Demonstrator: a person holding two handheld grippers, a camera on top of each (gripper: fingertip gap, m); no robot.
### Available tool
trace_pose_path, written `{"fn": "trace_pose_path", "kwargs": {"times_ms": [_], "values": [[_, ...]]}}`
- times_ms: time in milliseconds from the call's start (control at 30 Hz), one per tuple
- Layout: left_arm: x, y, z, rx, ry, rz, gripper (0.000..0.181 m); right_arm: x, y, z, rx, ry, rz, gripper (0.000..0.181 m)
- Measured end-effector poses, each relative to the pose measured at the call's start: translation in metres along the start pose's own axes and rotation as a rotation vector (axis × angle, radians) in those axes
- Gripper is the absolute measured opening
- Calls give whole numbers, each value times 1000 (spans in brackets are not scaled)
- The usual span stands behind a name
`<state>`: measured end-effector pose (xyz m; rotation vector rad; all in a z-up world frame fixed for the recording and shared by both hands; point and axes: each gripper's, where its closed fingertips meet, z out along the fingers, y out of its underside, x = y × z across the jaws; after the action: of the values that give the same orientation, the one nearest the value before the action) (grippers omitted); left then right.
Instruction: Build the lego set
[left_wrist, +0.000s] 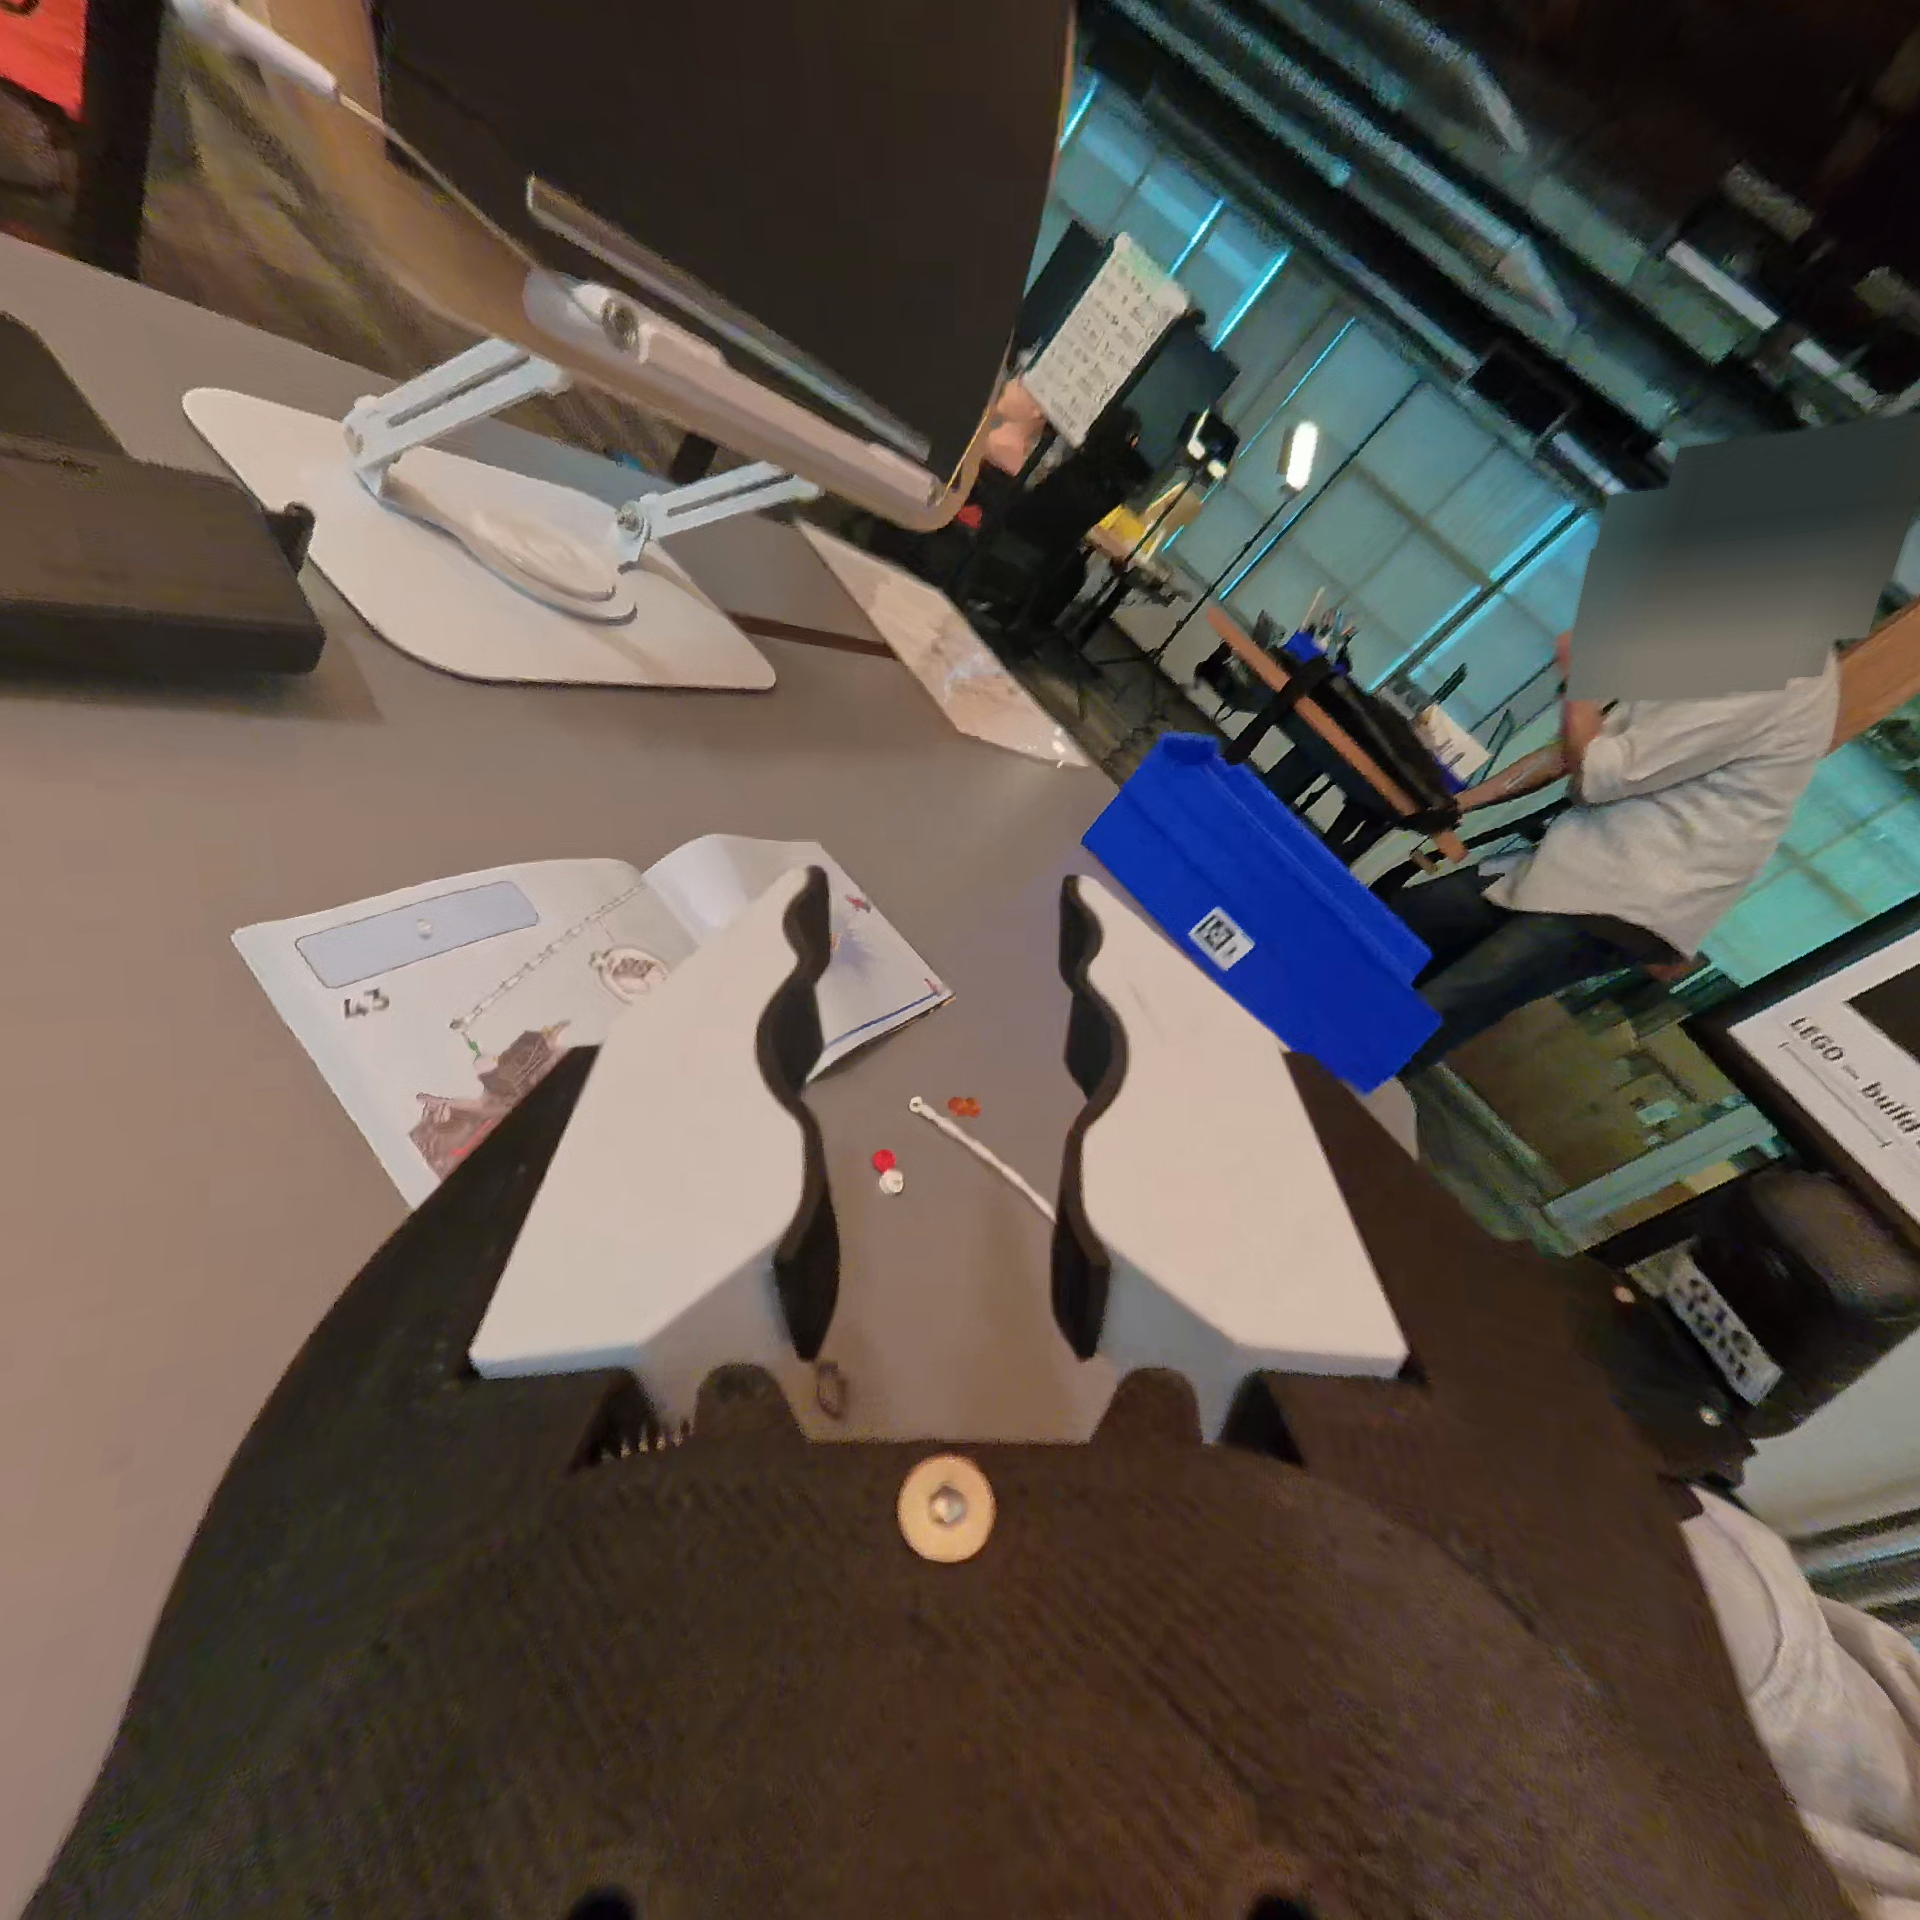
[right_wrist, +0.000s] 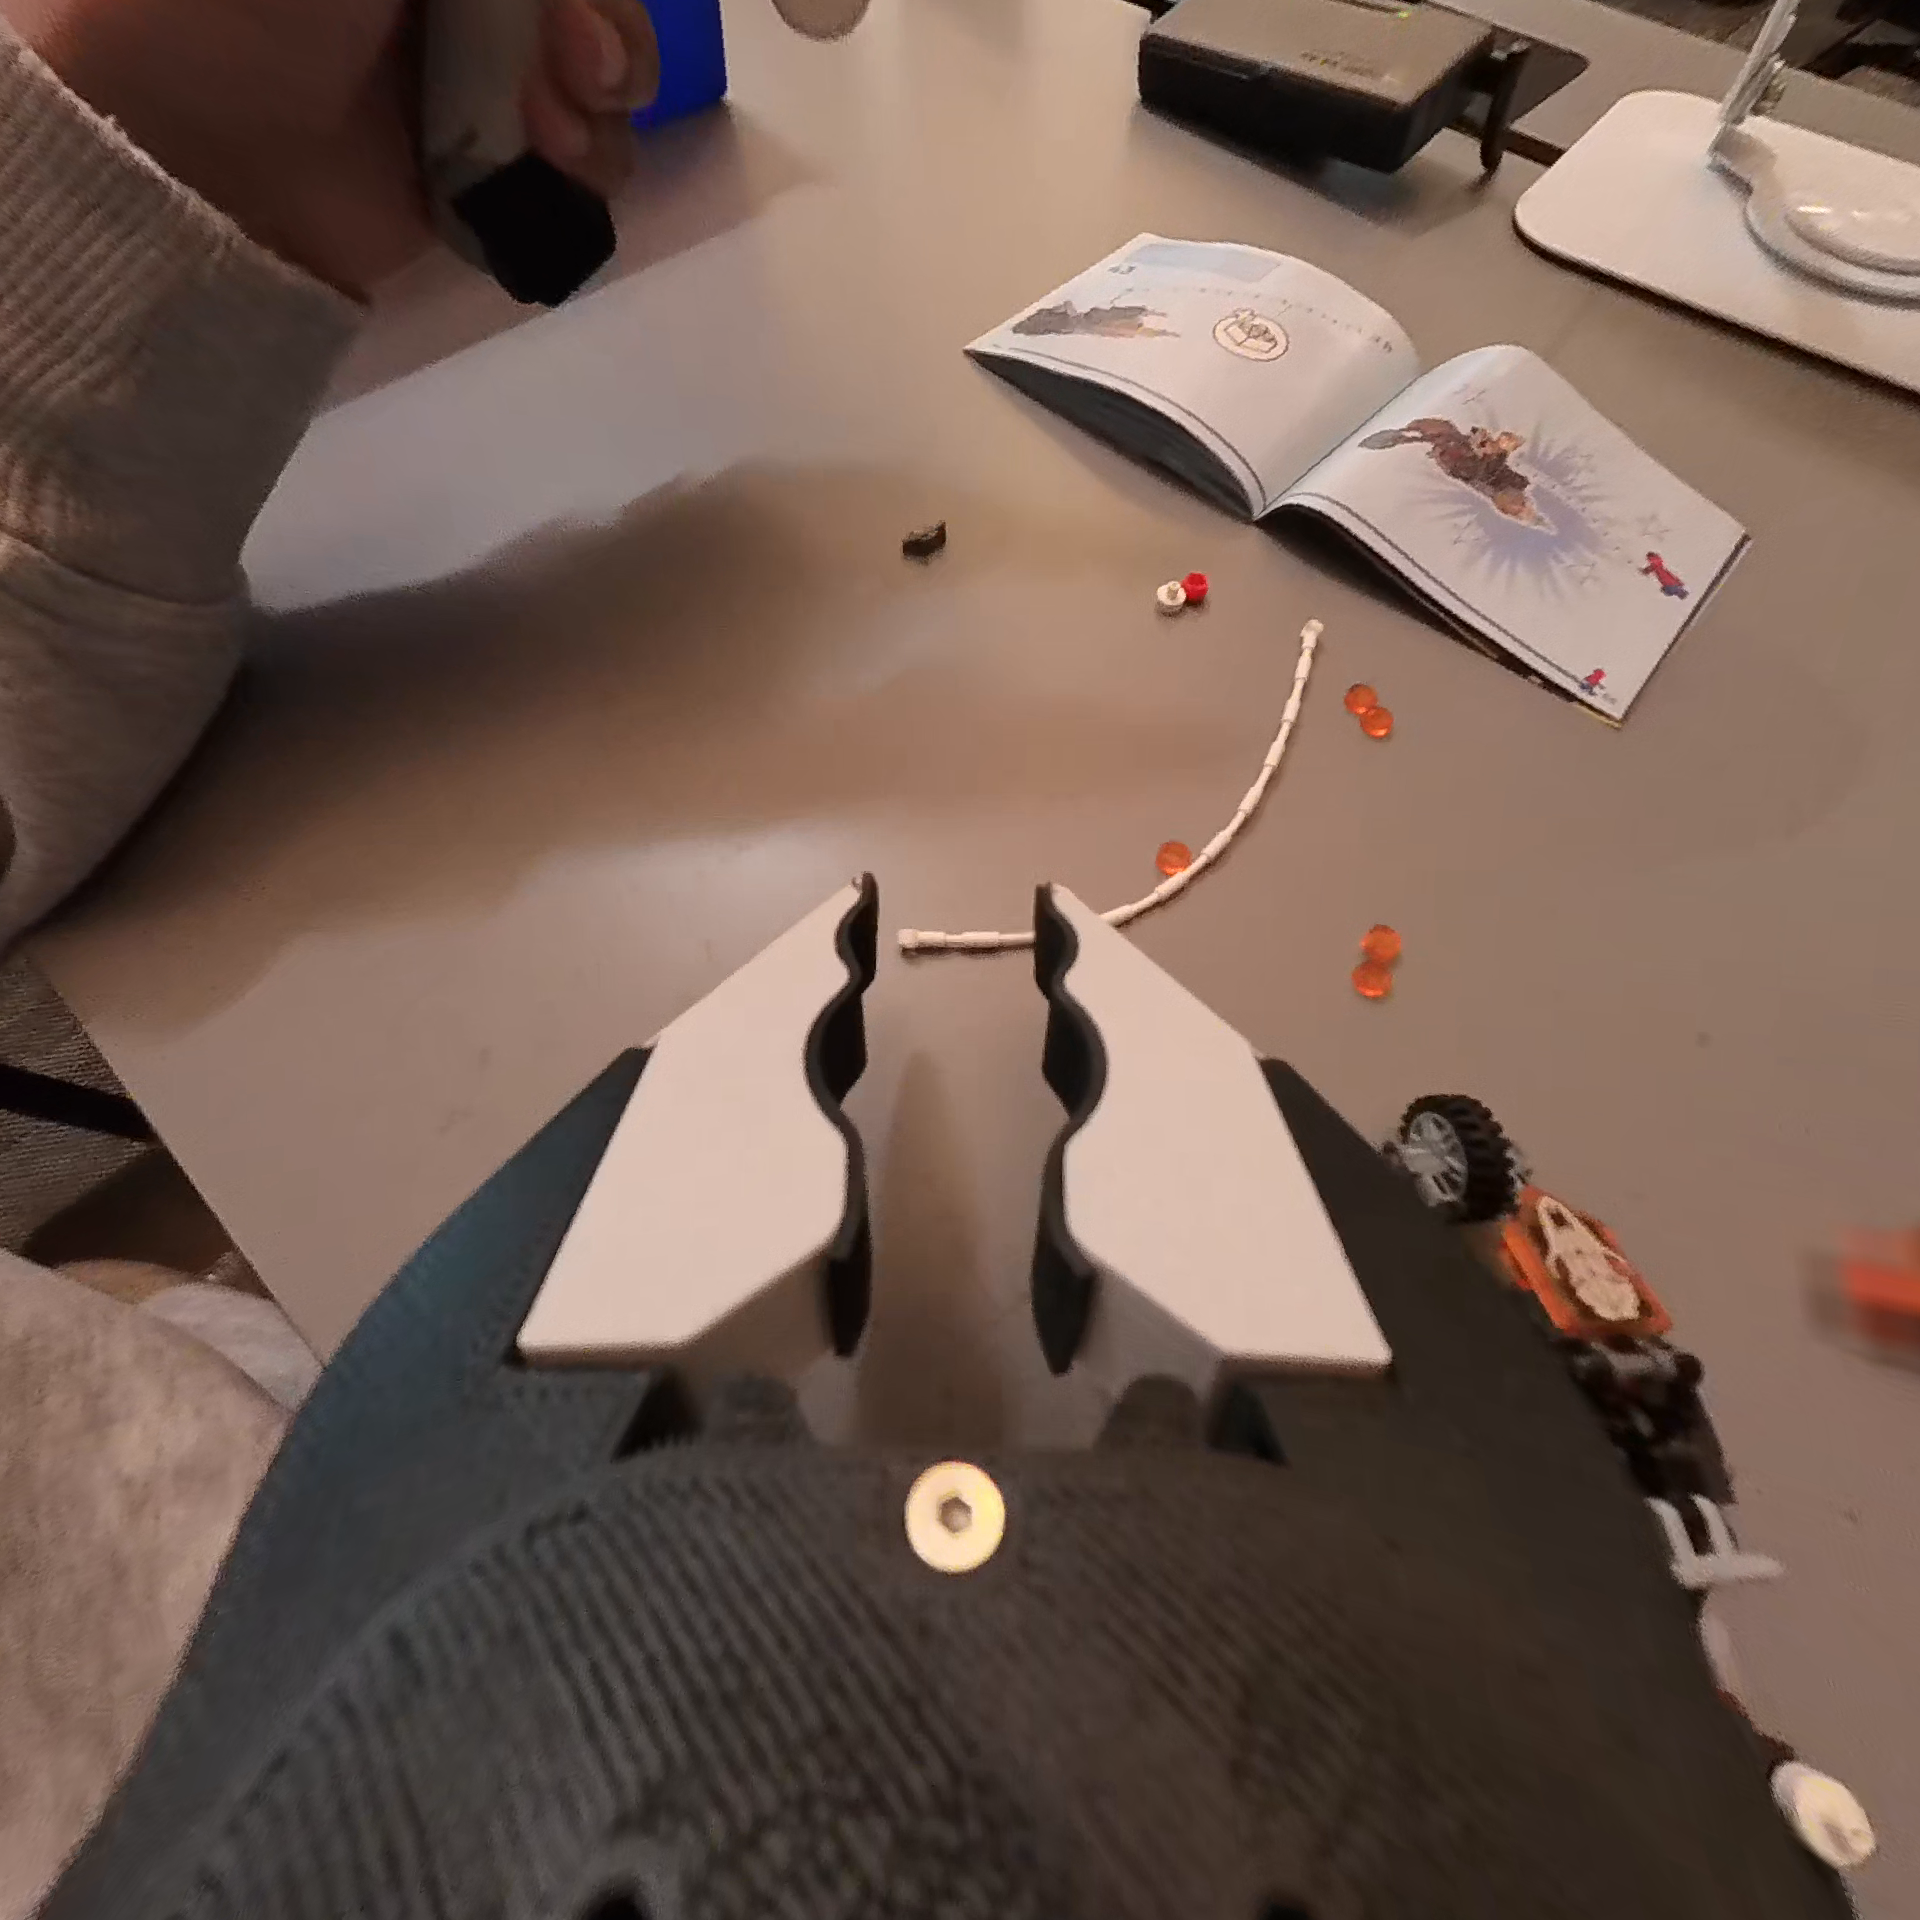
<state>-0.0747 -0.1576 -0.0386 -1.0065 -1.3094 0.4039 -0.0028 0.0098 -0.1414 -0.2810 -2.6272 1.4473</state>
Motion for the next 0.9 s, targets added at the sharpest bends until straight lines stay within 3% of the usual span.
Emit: {"fn": "trace_pose_path", "kwargs": {"times_ms": [100,133,267,467,667,833,900], "values": [[4,18,7,-129,-28,29,16,0,-5,-4,45,-1,-22,26],[4,26,10,-175,-43,35,15,2,-8,-6,75,9,-26,27],[13,68,30,-395,-75,53,21,16,-28,-23,248,75,-17,35],[35,131,61,-632,-78,126,30,13,-46,-46,442,39,-35,31],[44,165,70,-743,-95,137,38,6,-47,-49,465,19,-85,31],[24,177,74,-785,-288,305,38,9,-52,-61,544,45,-93,24],[21,177,75,-784,-325,353,32,23,-59,-83,652,126,-75,24]]}}
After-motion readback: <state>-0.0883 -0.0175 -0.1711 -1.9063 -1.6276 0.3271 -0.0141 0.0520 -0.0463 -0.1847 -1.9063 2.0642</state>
